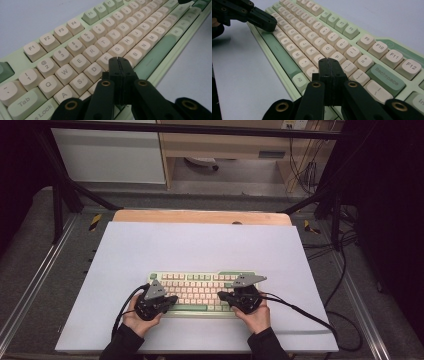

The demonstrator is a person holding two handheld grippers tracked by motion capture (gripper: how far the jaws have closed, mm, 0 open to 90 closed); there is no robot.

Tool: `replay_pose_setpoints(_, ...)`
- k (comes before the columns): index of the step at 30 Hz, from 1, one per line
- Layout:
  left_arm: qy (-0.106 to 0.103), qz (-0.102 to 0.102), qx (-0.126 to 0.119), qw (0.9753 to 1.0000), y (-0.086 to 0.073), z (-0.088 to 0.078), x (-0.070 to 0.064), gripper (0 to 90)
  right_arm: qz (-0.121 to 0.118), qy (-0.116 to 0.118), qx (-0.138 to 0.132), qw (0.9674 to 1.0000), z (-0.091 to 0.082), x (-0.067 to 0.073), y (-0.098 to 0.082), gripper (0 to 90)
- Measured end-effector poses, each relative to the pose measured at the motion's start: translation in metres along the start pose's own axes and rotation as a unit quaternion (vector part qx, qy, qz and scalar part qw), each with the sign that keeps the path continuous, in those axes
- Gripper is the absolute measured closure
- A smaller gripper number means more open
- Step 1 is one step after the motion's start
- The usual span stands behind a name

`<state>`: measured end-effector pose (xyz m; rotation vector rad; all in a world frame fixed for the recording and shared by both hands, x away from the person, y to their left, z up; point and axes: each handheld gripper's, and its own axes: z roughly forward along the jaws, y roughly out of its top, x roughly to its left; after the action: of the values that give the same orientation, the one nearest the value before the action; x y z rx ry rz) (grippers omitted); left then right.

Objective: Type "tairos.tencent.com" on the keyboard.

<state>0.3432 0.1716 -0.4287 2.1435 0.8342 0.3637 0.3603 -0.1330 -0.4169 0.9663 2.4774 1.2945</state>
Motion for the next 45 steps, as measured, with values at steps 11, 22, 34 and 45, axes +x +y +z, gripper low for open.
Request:
replay_pose_setpoints(11, 0.0, 0.002, 0.004, 1.0, -0.001, 0.003, 0.0, 89.8, 0.0, 0.0, 0.001, 1.0, 0.0, 0.0, 0.0, 90.0)
replay_pose_setpoints(22, 0.001, 0.003, -0.011, 0.9999, -0.001, -0.009, 0.001, 89.9, 0.001, 0.0, -0.006, 1.0, -0.001, 0.0, 0.001, 90.0)
replay_pose_setpoints(34, 0.012, -0.01, -0.02, 0.9997, -0.008, -0.023, 0.013, 89.8, 0.01, -0.003, -0.017, 0.9998, 0.001, -0.001, 0.007, 90.0)
replay_pose_setpoints(45, 0.016, -0.014, -0.023, 0.9995, -0.012, -0.03, 0.019, 89.8, 0.008, -0.007, -0.012, 0.9999, 0.015, 0.005, 0.016, 90.0)
